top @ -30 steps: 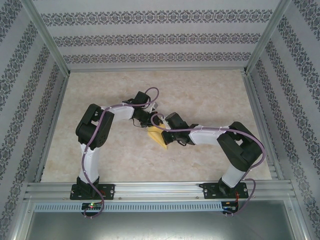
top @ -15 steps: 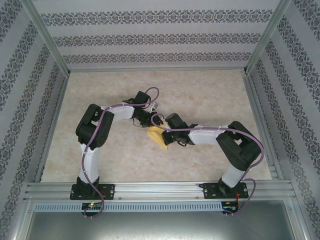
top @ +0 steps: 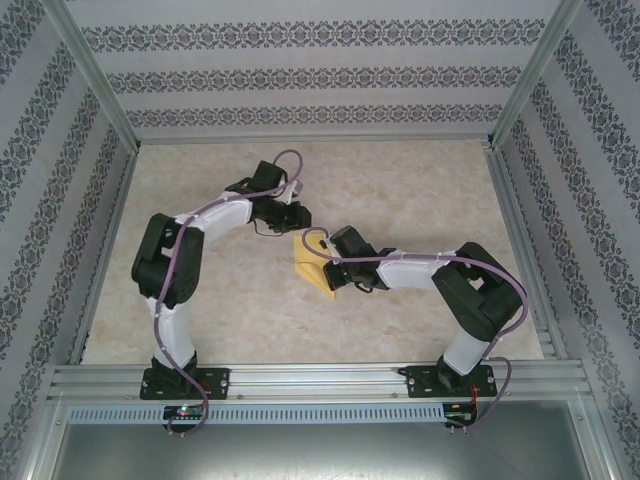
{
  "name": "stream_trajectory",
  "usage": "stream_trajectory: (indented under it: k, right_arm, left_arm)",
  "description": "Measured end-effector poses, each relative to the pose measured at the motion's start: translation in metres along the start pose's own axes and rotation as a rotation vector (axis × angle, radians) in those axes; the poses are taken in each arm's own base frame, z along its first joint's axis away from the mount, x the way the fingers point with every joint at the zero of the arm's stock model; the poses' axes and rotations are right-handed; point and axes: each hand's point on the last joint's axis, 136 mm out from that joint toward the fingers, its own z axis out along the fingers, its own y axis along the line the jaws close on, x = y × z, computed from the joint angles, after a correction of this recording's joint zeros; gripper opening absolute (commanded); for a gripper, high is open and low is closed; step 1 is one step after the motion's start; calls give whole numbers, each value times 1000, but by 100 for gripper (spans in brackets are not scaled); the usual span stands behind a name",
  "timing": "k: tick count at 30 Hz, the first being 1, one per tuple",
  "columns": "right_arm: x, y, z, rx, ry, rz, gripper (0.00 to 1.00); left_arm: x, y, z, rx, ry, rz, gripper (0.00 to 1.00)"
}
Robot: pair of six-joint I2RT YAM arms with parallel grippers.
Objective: Fold a paper plane with a square sheet of paper (fold left side to right side)
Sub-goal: Third fold the triangle at the center of the table.
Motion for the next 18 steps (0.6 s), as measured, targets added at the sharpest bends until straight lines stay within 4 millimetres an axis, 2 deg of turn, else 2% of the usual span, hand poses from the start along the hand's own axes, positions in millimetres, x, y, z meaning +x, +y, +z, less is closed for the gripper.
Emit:
stream_trajectory:
  k: [2, 5, 7, 13, 15, 18]
  right_arm:
    - [0, 0, 0, 0, 0, -1, 0]
    - [0, 1, 0, 0, 3, -2, 0]
    - [0, 2, 0, -1, 5, -5, 0]
    - [1, 2, 0, -1, 7, -8, 0]
    - [0, 2, 0, -1, 7, -8, 0]
    - [0, 2, 0, 0, 8, -7, 0]
  left_arm:
    - [10, -1, -16, 10, -29, 1, 12]
    - [34, -7, -27, 64, -46, 2, 11]
    - [51, -7, -25, 94, -39, -9, 11]
    - [97, -16, -2, 170, 22, -29, 11]
    - [102, -21, 1, 189, 25, -26, 13]
    - [99, -28, 3, 210, 7, -17, 19]
